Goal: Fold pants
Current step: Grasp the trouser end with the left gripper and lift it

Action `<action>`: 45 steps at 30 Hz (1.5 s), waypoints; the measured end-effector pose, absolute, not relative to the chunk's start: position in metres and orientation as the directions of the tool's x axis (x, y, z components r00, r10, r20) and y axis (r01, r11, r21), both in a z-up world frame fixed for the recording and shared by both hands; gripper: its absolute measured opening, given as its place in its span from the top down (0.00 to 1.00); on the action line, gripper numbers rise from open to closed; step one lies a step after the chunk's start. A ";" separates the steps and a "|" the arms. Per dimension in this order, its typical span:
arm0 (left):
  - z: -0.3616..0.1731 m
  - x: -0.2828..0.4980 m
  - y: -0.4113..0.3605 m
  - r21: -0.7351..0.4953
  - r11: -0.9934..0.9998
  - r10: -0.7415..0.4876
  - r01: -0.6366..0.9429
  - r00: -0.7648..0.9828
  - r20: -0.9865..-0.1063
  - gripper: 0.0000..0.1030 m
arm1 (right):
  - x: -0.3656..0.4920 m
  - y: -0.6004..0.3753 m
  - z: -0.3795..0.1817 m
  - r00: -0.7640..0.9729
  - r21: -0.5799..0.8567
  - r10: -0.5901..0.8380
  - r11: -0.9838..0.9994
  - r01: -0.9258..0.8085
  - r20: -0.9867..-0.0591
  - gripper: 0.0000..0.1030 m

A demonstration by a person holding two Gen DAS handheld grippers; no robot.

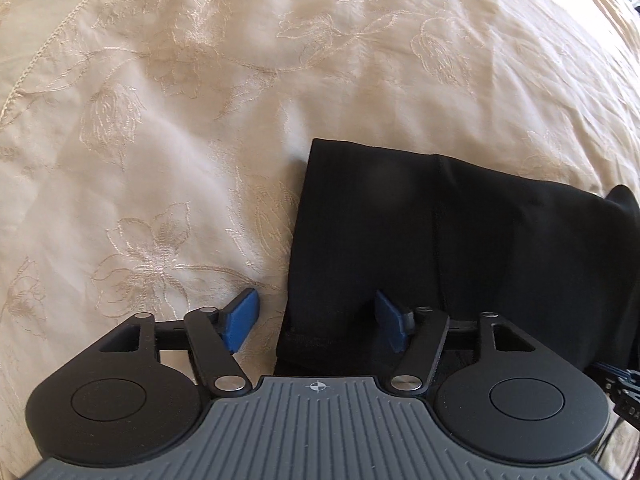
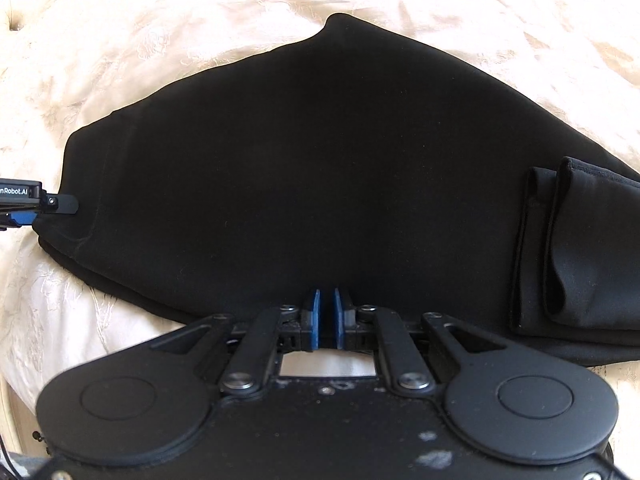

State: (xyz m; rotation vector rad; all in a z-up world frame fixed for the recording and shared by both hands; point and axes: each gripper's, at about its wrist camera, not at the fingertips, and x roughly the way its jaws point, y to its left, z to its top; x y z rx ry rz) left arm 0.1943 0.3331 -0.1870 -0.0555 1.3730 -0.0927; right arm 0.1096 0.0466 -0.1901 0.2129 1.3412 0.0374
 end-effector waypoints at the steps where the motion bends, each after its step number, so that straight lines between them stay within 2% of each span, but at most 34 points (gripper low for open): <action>1: -0.189 0.193 0.332 -0.105 0.993 -0.113 0.051 0.184 -0.976 0.29 | 0.110 0.047 -0.190 0.230 0.172 0.146 0.981 0.094 -0.962 0.90; 5: -0.204 0.190 0.328 -0.174 0.981 -0.183 0.090 0.109 -0.977 0.06 | 0.113 0.049 -0.190 0.229 0.173 0.143 0.979 0.113 -0.963 0.90; 8: -0.212 0.192 0.327 -0.204 0.975 -0.212 0.089 0.089 -0.973 0.06 | 0.113 0.048 -0.191 0.229 0.173 0.143 0.978 0.117 -0.963 0.90; 9: -0.212 0.192 0.327 -0.213 0.973 -0.221 0.090 0.093 -0.971 0.10 | 0.114 0.048 -0.191 0.230 0.174 0.143 0.978 0.119 -0.963 0.90; 11: -0.204 0.191 0.327 -0.198 0.976 -0.207 0.088 0.118 -0.971 0.46 | 0.114 0.046 -0.190 0.232 0.177 0.144 0.976 0.127 -0.962 0.90; 12: -0.200 0.189 0.328 -0.173 0.981 -0.184 0.089 0.130 -0.974 0.54 | 0.115 0.044 -0.188 0.234 0.177 0.143 0.975 0.131 -0.962 0.90; 13: -0.195 0.187 0.329 -0.149 0.984 -0.162 0.096 0.147 -0.976 0.74 | 0.115 0.043 -0.187 0.236 0.179 0.144 0.974 0.136 -0.961 0.90; 14: -0.189 0.184 0.330 -0.147 0.984 -0.163 0.103 0.162 -0.973 0.83 | 0.114 0.041 -0.187 0.237 0.182 0.145 0.973 0.140 -0.961 0.90; 16: -0.176 0.176 0.332 -0.177 0.979 -0.194 0.105 0.189 -0.962 0.88 | 0.114 0.039 -0.184 0.239 0.190 0.151 0.971 0.146 -0.959 0.87; 23: -0.132 0.149 0.319 -0.158 0.974 -0.200 0.164 0.284 -0.938 0.90 | 0.124 0.028 -0.150 0.352 0.230 0.173 0.965 0.127 -0.920 0.87; 30: -0.105 0.157 0.321 -0.197 0.972 -0.227 0.127 0.301 -0.926 0.90 | 0.187 0.016 -0.141 0.458 0.201 0.118 0.970 0.137 -0.881 0.87; 38: -0.097 0.160 0.315 -0.203 0.970 -0.236 0.132 0.332 -0.913 0.90 | 0.235 0.006 -0.186 0.352 0.128 0.061 0.977 0.171 -0.934 0.91; 45: -0.078 0.158 0.303 -0.215 0.965 -0.255 0.148 0.366 -0.895 0.90 | 0.189 0.019 -0.177 0.376 0.179 0.110 0.972 0.154 -0.920 0.88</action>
